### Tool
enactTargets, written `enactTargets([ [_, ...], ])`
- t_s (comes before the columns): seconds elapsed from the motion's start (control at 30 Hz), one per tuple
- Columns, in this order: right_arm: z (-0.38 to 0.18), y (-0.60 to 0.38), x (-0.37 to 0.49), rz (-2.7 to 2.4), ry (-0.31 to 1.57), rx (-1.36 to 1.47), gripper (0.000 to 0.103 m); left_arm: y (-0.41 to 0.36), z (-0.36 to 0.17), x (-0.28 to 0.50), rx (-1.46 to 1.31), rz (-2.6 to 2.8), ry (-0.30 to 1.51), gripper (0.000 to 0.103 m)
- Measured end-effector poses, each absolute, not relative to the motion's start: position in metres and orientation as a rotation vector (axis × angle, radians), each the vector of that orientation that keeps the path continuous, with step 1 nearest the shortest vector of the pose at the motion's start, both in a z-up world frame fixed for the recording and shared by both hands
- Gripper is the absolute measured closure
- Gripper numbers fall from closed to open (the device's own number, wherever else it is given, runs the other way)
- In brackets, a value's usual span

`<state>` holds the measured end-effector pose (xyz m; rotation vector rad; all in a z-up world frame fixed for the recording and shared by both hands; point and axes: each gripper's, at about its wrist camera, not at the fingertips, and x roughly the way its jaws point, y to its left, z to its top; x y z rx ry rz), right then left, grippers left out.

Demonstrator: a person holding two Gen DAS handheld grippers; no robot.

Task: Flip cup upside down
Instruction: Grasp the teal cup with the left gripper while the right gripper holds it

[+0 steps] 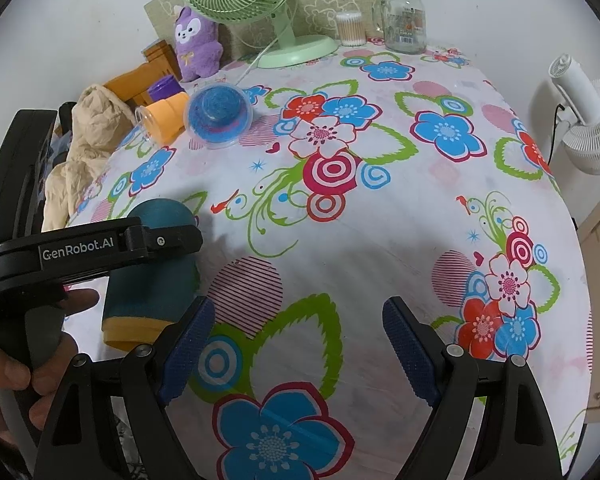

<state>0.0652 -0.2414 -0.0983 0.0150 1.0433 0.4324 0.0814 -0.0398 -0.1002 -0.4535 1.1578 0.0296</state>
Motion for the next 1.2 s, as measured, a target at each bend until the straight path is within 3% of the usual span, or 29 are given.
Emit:
enactTargets([
  [1.2, -0.087, -0.217, 0.054, 0.462, 1.016, -0.028, 0.015, -0.019, -0.061, 0.061, -0.436, 0.041, 1.043, 0.034],
])
